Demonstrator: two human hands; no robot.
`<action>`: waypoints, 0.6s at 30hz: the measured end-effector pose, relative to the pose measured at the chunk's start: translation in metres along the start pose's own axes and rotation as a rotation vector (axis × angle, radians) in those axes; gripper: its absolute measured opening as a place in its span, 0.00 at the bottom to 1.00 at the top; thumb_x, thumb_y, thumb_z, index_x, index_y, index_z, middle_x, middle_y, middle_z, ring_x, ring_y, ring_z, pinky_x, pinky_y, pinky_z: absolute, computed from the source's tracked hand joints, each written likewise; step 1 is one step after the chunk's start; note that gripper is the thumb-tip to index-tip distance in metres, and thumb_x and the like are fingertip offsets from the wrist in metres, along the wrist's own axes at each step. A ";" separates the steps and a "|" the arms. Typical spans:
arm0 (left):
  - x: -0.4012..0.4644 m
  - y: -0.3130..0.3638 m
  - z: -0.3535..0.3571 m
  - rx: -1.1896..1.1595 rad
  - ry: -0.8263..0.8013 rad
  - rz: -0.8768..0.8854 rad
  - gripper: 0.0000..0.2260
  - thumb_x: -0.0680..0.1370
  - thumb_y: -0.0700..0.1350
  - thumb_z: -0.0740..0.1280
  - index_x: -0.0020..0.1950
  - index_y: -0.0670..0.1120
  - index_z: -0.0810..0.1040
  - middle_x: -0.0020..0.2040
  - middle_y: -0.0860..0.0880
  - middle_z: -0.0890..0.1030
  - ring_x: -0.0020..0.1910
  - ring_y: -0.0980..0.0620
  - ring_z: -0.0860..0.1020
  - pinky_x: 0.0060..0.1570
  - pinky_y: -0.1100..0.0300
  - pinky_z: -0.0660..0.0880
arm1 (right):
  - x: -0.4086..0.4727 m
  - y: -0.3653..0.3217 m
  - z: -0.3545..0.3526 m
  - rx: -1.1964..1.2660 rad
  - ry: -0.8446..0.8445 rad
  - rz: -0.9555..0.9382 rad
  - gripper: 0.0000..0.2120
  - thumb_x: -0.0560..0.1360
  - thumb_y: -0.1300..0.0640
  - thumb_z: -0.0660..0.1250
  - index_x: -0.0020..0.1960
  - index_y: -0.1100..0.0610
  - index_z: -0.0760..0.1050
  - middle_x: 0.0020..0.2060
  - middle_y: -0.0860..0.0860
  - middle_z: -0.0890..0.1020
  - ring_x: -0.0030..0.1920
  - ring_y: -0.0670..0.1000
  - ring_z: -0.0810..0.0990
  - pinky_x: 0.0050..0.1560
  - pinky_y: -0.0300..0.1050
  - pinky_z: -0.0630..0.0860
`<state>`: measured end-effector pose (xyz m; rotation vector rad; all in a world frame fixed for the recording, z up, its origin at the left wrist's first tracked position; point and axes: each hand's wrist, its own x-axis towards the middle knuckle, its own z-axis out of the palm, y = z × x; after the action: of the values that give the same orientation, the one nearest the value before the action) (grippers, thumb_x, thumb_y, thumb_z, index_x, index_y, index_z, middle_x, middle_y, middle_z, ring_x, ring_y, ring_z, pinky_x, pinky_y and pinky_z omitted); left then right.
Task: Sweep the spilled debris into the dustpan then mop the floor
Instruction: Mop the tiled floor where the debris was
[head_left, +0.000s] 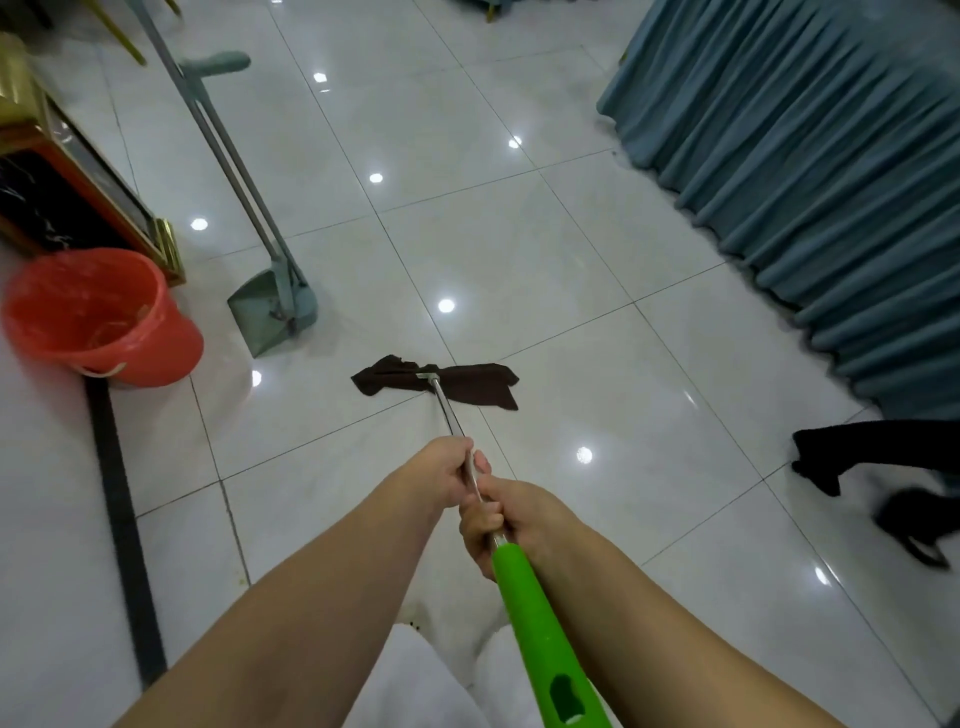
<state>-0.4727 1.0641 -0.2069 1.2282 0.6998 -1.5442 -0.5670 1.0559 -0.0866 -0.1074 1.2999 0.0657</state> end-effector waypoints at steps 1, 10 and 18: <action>0.003 0.007 0.005 0.000 0.002 0.009 0.07 0.82 0.44 0.55 0.56 0.42 0.66 0.29 0.48 0.68 0.20 0.55 0.66 0.19 0.69 0.67 | 0.002 -0.008 0.003 -0.012 -0.004 0.008 0.03 0.78 0.57 0.65 0.51 0.52 0.75 0.30 0.47 0.69 0.14 0.43 0.61 0.14 0.29 0.60; 0.042 0.065 0.064 -0.090 0.042 0.090 0.08 0.82 0.41 0.54 0.60 0.40 0.64 0.36 0.45 0.68 0.26 0.55 0.67 0.18 0.69 0.66 | 0.029 -0.104 0.015 -0.152 -0.030 0.018 0.08 0.79 0.60 0.61 0.51 0.49 0.77 0.28 0.51 0.68 0.15 0.44 0.62 0.14 0.30 0.62; 0.100 0.134 0.144 -0.165 0.117 0.106 0.04 0.83 0.41 0.54 0.53 0.41 0.65 0.36 0.45 0.67 0.26 0.54 0.65 0.17 0.71 0.66 | 0.062 -0.227 0.021 -0.257 -0.114 0.075 0.08 0.81 0.58 0.60 0.49 0.47 0.75 0.30 0.50 0.65 0.15 0.43 0.61 0.13 0.30 0.60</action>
<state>-0.3976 0.8592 -0.2367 1.2181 0.8082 -1.3095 -0.5058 0.8317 -0.1313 -0.2704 1.1773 0.2992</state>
